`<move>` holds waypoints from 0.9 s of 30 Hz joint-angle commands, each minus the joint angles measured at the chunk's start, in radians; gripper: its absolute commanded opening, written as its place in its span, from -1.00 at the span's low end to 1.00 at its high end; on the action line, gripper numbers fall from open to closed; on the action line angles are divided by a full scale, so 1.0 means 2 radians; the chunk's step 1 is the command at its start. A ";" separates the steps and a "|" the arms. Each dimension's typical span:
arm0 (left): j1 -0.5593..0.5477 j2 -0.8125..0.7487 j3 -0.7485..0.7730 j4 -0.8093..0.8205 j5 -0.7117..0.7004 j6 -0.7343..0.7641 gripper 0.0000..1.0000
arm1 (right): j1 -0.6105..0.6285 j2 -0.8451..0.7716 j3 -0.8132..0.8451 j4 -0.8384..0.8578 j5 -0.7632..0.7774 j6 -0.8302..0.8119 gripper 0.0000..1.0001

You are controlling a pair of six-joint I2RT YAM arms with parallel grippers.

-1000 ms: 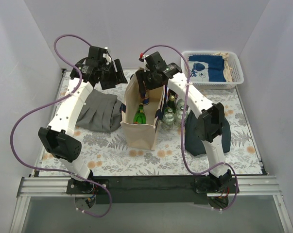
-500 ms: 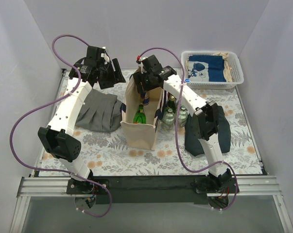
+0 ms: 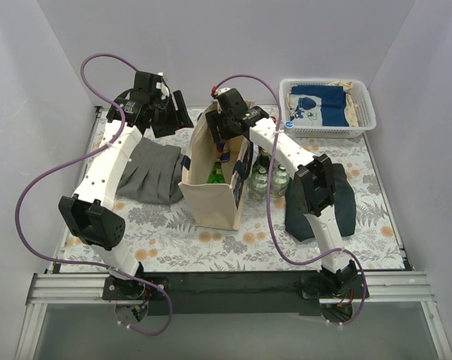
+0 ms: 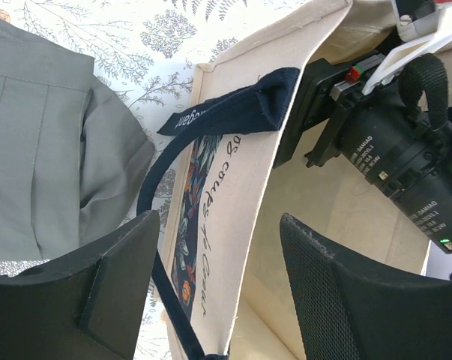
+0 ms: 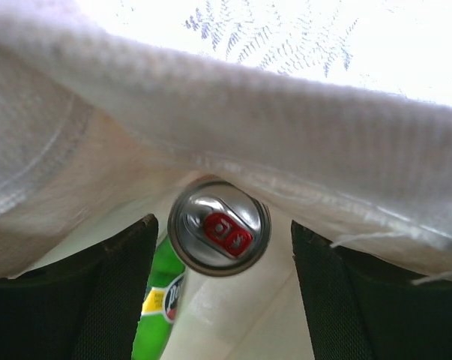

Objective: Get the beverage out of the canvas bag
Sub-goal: Take out the drink from the canvas bag.

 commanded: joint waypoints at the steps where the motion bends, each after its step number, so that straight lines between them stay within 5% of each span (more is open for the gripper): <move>1: 0.002 -0.017 0.003 0.002 -0.007 0.007 0.28 | -0.001 -0.009 -0.021 0.029 0.000 -0.001 0.55; 27: 0.002 -0.022 0.001 0.001 -0.005 0.005 0.29 | -0.004 0.009 -0.020 0.029 -0.033 -0.004 0.48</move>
